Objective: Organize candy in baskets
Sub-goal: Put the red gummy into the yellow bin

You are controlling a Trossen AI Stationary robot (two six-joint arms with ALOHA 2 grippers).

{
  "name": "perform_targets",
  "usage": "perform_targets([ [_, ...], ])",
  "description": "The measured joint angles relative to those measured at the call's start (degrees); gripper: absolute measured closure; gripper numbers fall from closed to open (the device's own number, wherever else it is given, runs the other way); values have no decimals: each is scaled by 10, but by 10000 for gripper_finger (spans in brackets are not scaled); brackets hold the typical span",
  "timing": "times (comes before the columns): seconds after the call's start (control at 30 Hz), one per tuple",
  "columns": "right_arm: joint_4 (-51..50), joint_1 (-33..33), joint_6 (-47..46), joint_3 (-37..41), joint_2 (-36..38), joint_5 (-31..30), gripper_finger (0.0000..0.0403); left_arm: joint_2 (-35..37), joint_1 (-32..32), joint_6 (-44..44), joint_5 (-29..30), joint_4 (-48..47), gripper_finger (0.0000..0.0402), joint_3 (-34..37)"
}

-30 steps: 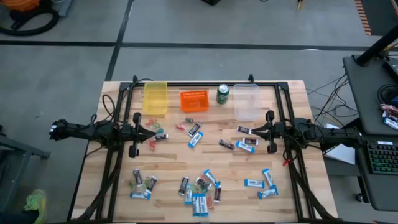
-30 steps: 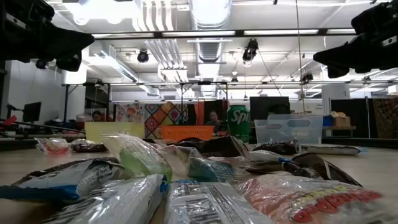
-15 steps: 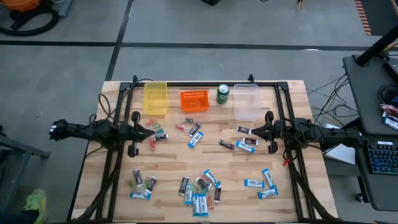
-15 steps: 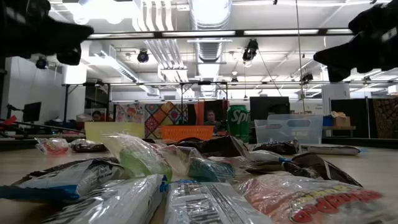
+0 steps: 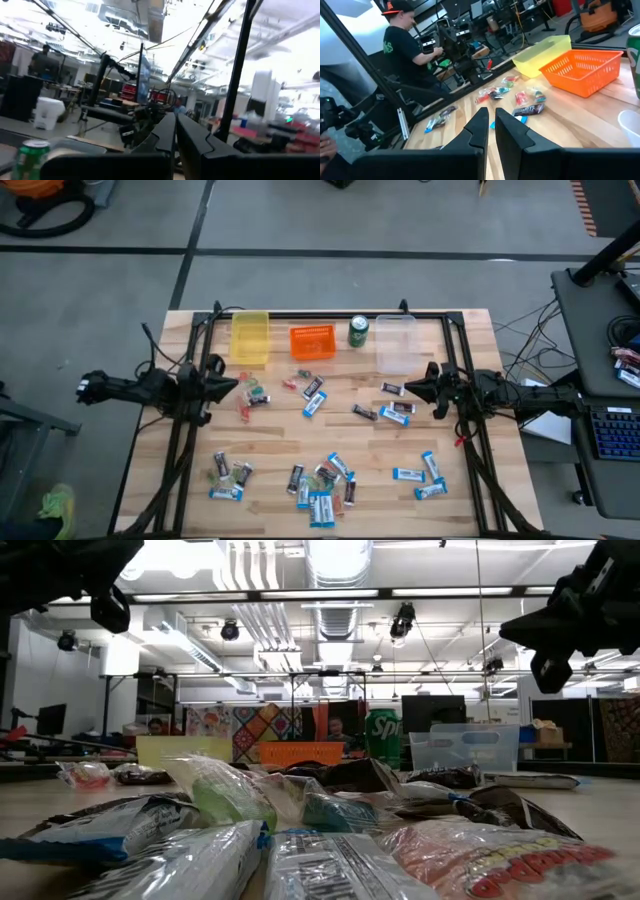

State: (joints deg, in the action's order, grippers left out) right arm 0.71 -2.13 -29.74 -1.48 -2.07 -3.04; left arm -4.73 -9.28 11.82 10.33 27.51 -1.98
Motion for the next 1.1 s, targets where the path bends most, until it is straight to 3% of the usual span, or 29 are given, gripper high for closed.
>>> perform_targets([
  [0.37, -4, 0, 3, 0, -3, -2, 380, -154, 0, 40, -13, 103, 402, 5],
  [0.6, -12, 0, 67, -1, -20, -15, 380, -231, 0, 85, 19, 55, 402, -26],
  [0.73, -12, 0, 73, -1, -31, -18, 380, -265, -3, 253, 60, -88, 402, -78],
  [0.83, 8, -2, 75, 0, -38, -85, 380, -305, -11, 375, 71, -216, 402, -129],
  [0.93, 26, -2, 98, 0, -37, -130, 380, -344, -14, 430, 49, -348, 402, -196],
  [1.1, 8, -2, 125, 0, -40, -102, 380, -417, -16, 477, -28, -600, 402, -298],
])
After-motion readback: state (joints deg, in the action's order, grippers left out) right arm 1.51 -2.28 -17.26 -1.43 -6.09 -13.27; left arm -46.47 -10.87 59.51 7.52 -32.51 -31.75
